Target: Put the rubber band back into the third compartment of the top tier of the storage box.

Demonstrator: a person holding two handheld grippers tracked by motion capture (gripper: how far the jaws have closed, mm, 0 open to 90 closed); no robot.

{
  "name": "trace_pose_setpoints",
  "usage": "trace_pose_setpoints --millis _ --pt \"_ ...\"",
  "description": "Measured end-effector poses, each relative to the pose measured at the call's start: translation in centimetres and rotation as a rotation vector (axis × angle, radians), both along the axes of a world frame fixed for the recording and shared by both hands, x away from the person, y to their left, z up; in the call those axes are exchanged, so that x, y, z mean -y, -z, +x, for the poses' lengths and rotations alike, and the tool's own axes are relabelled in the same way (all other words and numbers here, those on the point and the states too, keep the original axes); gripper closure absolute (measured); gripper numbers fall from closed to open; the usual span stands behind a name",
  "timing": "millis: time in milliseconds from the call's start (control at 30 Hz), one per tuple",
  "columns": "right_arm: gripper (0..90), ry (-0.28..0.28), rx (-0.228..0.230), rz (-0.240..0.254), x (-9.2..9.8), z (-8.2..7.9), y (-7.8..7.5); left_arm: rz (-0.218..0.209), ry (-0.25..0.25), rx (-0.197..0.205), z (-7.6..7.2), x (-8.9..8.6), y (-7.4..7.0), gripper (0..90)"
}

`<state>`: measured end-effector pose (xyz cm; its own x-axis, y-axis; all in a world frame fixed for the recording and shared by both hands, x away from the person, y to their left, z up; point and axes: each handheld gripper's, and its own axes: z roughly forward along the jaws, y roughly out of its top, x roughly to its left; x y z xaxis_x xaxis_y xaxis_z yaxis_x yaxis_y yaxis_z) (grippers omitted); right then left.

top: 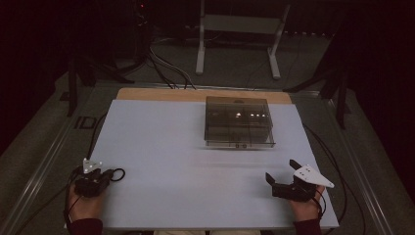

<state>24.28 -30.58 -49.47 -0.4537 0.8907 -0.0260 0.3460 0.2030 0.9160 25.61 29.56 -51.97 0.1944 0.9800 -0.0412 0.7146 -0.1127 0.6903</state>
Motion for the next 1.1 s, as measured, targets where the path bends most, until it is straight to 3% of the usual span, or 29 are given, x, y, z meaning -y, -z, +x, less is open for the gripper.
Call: trace_pose_setpoints --millis 133,600,1100 --pt "0.1 0.005 -0.001 0.002 0.1 0.0 0.0 -0.028 0.004 0.036 -0.2 0.3 -0.9 88.9" --pt "0.3 0.022 0.001 0.016 0.2 0.1 0.0 -0.064 0.025 0.115 0.0 1.4 -3.8 88.9" --pt "0.3 0.017 0.002 0.02 0.2 0.1 0.0 -0.076 0.081 0.137 1.6 3.6 -5.5 88.9"
